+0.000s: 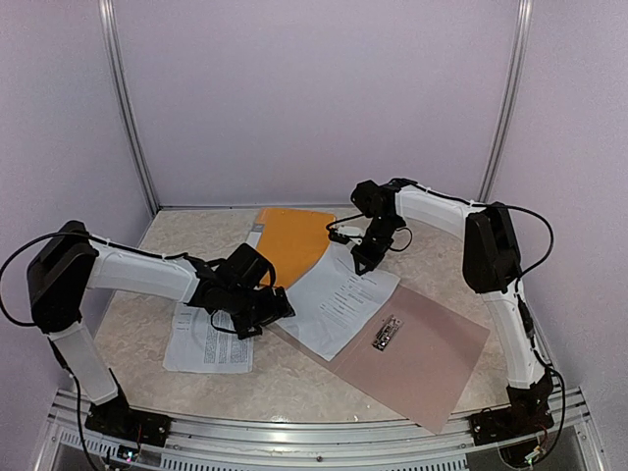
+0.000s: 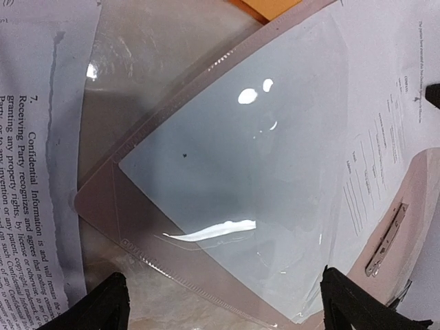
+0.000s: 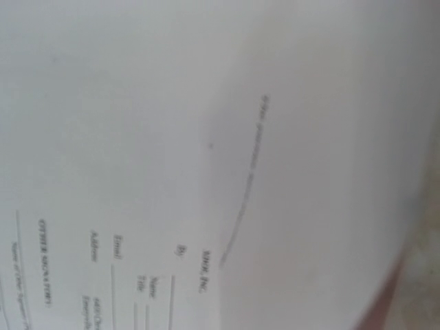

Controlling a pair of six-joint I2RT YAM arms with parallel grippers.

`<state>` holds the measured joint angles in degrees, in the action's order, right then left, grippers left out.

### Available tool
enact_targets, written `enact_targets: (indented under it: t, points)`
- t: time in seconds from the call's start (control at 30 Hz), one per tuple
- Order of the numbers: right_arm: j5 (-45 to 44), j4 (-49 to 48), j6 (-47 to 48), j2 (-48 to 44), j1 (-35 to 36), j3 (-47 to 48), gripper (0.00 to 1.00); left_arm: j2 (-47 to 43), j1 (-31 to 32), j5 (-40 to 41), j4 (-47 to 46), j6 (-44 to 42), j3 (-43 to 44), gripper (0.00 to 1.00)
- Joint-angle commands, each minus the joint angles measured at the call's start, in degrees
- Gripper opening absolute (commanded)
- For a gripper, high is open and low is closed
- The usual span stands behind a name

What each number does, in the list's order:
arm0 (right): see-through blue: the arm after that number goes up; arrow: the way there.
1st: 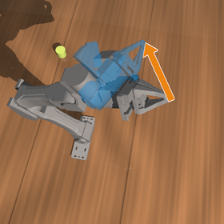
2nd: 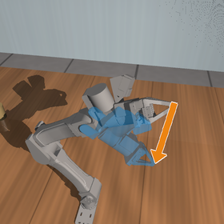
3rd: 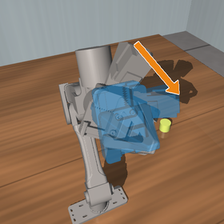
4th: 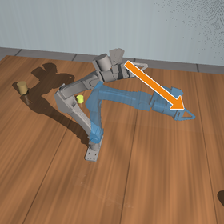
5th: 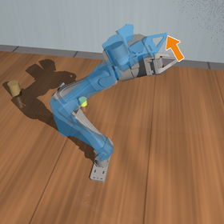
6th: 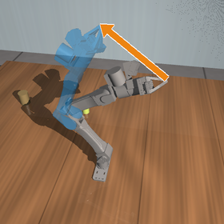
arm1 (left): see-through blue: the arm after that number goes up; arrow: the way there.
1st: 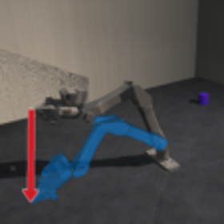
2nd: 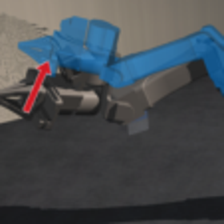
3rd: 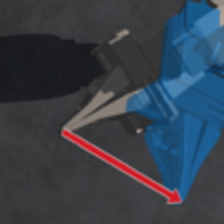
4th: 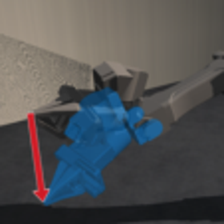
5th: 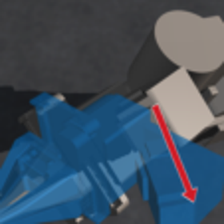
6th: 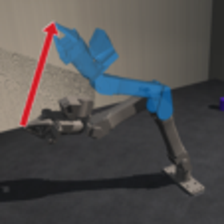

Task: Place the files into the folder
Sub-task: Insert the folder to form pockets on the folder.

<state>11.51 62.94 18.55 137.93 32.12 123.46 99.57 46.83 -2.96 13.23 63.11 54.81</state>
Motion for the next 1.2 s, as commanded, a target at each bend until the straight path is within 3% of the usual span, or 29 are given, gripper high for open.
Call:
enact_targets:
  t: [0.0,0.13,0.33,0.97,1.17]
  points:
    - [-0.16,0.70,-0.25,-0.97,-0.10,-0.30,0.00,1.84,-0.51,-1.28,3.74,6.13,-1.78,0.93]
    - [-0.16,0.79,-0.17,-1.33,-0.08,-0.36,0.00,3.79,-0.64,-1.18,6.69,9.98,0.77,0.94]
    - [-0.02,0.87,0.26,-1.61,-0.08,-0.56,0.00,7.26,-1.99,-5.13,1.24,15.66,-0.64,0.94]
    - [5.75,1.30,2.85,-0.61,-0.07,0.02,0.00,6.47,-1.70,-2.06,0.69,17.04,-1.49,0.94]
    - [3.25,2.37,3.24,0.33,-0.12,2.21,0.00,6.51,-1.59,-1.86,0.88,16.54,-1.22,0.94]
